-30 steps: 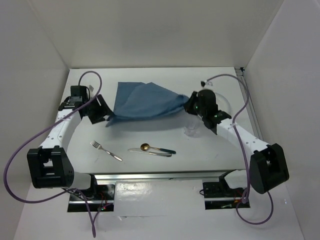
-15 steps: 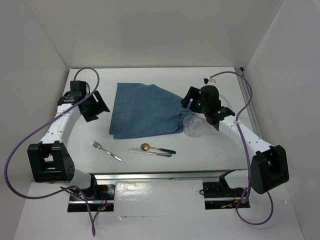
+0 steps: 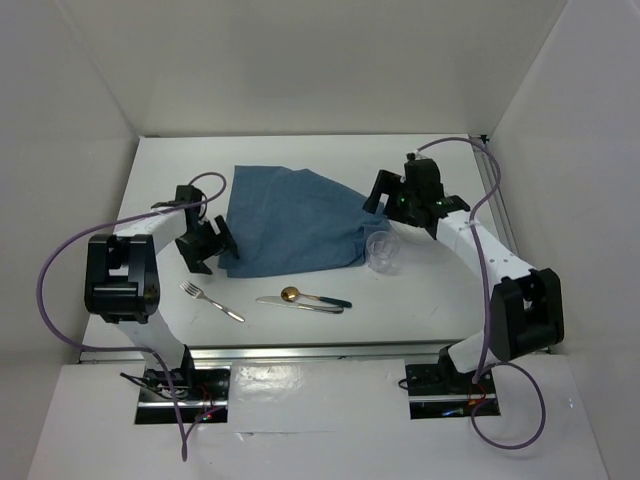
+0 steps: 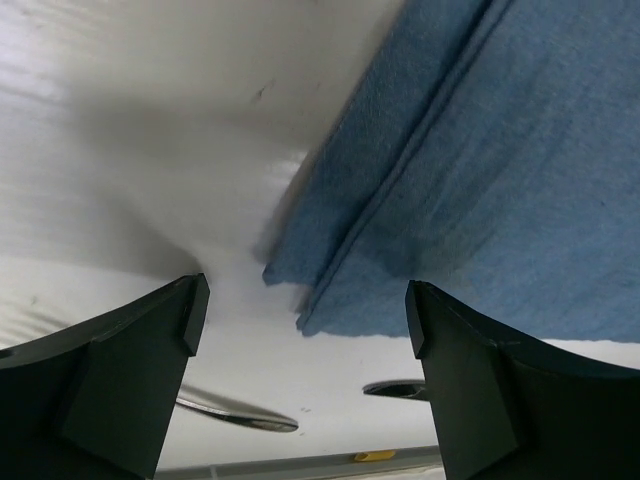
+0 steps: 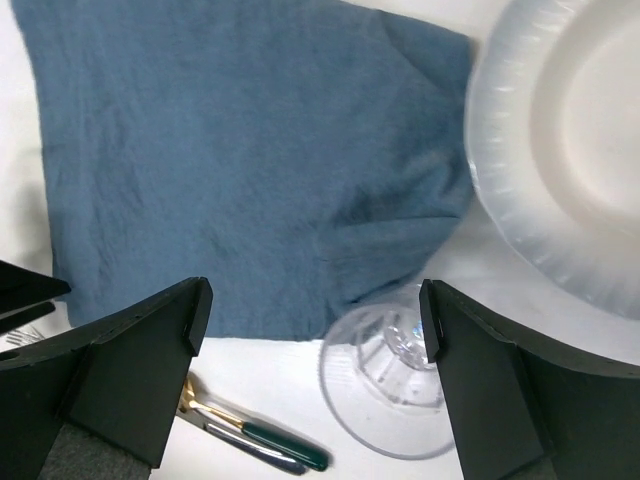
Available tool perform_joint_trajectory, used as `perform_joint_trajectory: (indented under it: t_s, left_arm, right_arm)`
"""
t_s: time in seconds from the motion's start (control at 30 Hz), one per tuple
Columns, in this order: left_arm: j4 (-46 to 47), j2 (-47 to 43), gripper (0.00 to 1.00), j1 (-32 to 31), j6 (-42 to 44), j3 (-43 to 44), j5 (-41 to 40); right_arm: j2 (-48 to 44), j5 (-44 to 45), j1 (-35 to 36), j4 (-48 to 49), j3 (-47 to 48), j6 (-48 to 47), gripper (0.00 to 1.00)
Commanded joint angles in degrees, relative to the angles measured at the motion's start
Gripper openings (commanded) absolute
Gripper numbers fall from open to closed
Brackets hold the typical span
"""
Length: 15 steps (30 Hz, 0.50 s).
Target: Set the dinner table for one person
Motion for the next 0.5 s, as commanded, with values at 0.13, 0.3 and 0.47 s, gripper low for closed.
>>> perform_joint_trajectory:
  t_s: [0.13, 0.3, 0.47]
  left_arm:
    - [3.89, 4.48, 0.87, -0.77, -2.56, 1.37, 1.57]
    - [2.32, 5.8, 0.24, -0.77, -3.09, 6.1, 0.17]
    - [-1.2, 6.33, 0.0, 2.29, -4.84, 13.65, -1.94]
  right_arm:
    - [0.8, -5.85, -4.29, -1.58, -0.23, 0.36, 0.98]
    - [3.96, -7.68, -4.29, -2.63, 2.22, -0.78, 0.99]
    - [8.17, -11.02, -4.29, -3.16, 4.87, -2.01, 0.99]
